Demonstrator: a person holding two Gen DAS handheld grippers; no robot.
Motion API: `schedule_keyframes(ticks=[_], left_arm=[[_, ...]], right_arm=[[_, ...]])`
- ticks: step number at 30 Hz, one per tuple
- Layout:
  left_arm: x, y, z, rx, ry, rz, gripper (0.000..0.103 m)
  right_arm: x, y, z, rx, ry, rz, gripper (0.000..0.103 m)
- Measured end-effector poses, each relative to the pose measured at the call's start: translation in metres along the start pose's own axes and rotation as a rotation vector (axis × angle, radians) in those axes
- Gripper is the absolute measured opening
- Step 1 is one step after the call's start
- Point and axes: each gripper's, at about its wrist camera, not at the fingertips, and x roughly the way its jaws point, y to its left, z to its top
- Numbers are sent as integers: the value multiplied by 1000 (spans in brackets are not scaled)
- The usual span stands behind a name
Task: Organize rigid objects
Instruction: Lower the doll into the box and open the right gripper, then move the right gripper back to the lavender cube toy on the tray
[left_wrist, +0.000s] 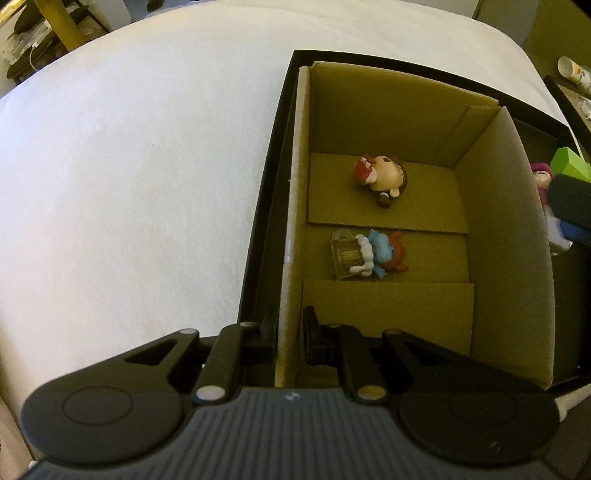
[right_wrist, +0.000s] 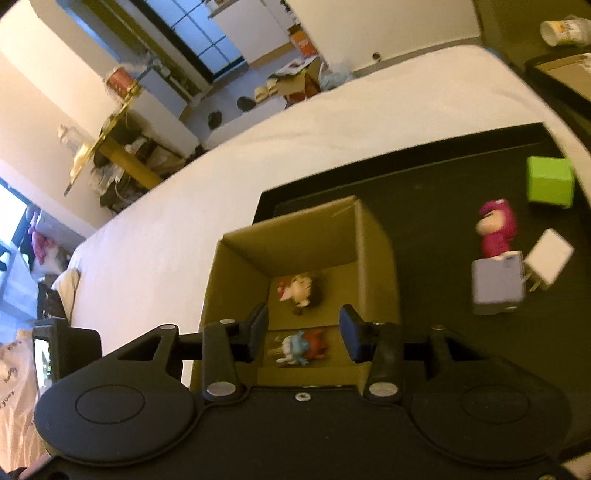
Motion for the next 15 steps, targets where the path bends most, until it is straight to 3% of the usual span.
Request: schedule_keyframes(ticks=[7,15], left_arm=[[1,-5,3,-11,15,17,12],[8,-8,6,-16,20,35,12]], right_arm=[[-23,-23,1,-7,-49,-32,46],[-31,-56,-11,39,-47,-86,47]])
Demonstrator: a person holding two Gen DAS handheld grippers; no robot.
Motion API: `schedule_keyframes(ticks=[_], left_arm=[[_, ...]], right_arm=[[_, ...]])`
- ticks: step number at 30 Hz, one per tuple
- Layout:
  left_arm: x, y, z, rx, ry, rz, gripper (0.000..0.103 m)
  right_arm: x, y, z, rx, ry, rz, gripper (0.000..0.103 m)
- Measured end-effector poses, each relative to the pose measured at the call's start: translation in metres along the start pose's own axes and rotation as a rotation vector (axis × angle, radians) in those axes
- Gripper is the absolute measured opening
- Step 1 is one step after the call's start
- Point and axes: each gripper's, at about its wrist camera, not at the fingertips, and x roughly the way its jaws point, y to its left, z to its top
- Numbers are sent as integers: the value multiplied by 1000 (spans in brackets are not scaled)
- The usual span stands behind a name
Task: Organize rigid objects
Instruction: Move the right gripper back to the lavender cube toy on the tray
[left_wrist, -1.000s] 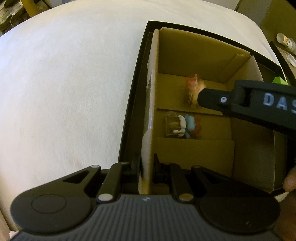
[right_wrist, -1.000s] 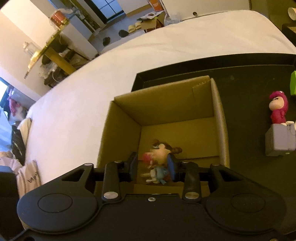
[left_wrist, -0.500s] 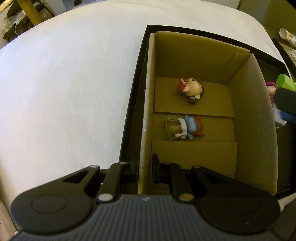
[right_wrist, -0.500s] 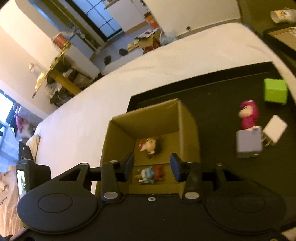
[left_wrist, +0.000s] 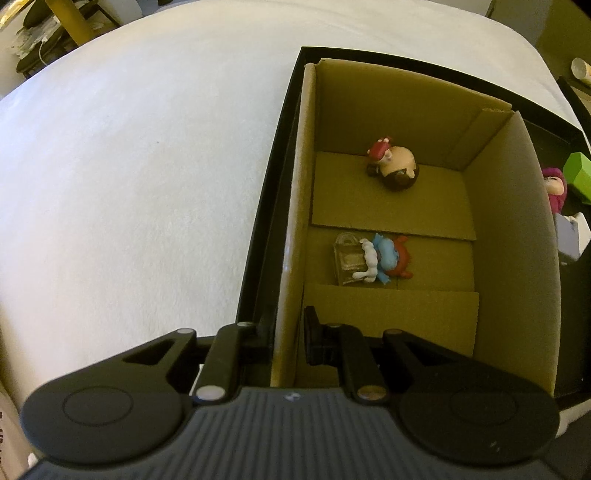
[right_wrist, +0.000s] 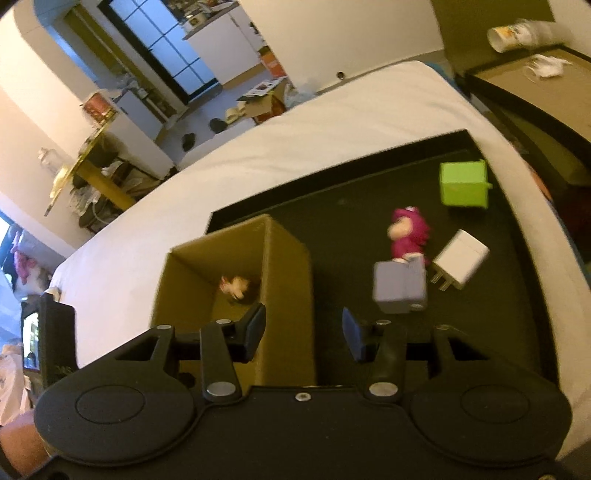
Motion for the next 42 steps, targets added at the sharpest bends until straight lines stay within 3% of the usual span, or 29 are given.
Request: schedule_keyframes(ticks=[16,42], left_arm=[[11,-11,0,31,10,30,13],[15,-14,-2,42,13,42,15]], right_arm=[[4,-41,-9,6,-2,-127,47],[71,-27,6,-101,27,-214,55]])
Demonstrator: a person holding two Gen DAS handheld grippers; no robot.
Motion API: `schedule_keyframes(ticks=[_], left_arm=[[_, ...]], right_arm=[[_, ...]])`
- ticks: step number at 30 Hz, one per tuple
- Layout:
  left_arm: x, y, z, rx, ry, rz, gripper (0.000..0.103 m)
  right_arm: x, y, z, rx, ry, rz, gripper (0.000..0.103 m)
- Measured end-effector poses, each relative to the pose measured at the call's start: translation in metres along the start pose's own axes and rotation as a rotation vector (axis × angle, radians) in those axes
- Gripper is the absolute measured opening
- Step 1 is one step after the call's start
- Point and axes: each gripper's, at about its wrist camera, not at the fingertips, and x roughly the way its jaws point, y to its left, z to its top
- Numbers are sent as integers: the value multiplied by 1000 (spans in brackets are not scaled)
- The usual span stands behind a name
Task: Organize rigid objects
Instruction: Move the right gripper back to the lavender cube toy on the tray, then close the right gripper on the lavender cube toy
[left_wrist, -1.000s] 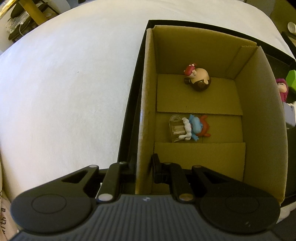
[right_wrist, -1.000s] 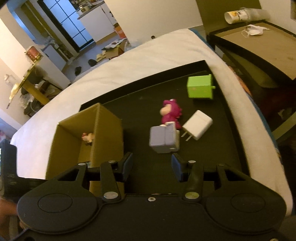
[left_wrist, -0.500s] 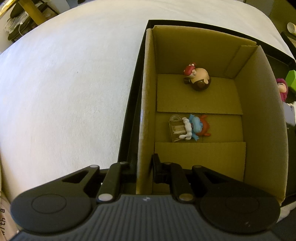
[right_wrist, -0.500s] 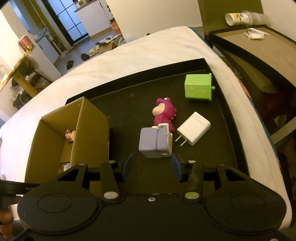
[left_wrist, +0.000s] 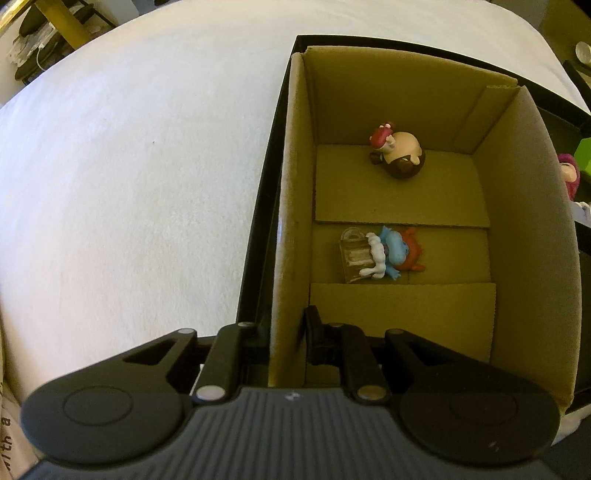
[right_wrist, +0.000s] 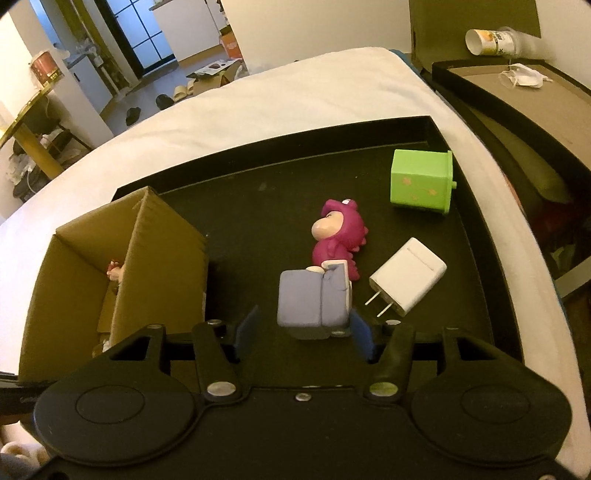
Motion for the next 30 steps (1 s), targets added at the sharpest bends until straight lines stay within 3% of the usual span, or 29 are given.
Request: schedule_keyframes(ticks=[11,15,30], left_arm=[[-6,-6,-6,-12,-10,5,15],[-10,-9,-10,-21,-15,13,15],[-25,-18,-20,-39,-27,34,15]], right_arm=[[12,5,0,-24,16,-28,55],[19,5,-1,-23,33,-49,48],[0,5,-17,-46,33,-102,44]])
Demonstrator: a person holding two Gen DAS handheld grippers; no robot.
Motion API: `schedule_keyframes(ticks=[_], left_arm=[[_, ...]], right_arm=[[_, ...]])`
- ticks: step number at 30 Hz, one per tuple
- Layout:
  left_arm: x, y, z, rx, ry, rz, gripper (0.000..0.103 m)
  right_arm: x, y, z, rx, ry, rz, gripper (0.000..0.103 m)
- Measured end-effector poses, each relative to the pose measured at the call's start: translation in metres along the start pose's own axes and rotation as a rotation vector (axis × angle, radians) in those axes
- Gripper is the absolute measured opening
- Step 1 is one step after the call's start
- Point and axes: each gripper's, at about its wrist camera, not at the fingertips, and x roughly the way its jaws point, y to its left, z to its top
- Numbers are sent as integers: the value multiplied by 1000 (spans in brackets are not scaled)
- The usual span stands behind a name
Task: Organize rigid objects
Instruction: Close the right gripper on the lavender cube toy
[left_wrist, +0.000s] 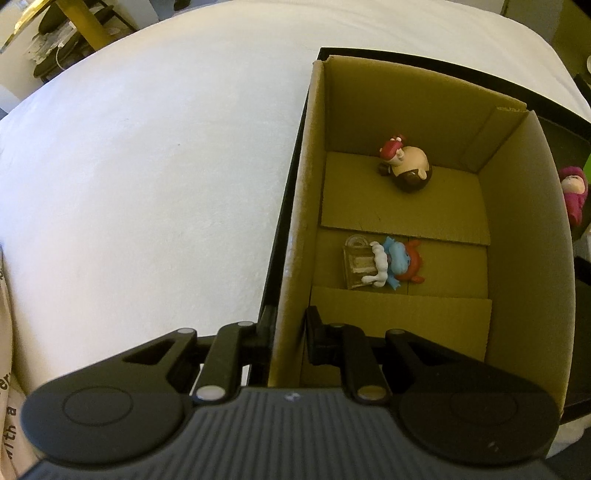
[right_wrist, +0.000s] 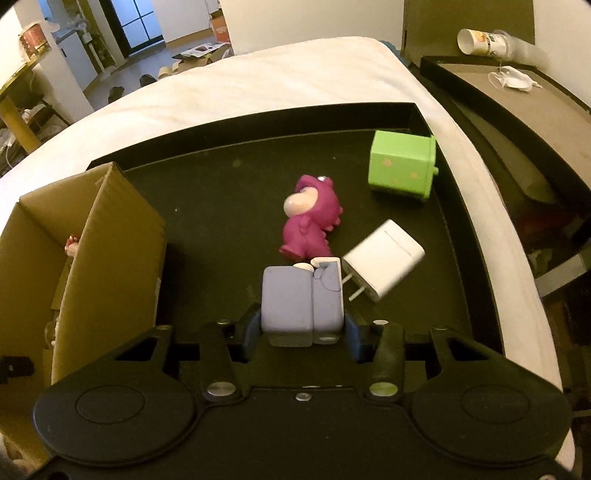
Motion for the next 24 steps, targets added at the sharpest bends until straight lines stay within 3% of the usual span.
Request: schedule_keyframes(ticks=[24], left_arm=[[5,0,15,40,41,-4,15]], right_arm=[[1,2,-6,-10,33,-3,46]])
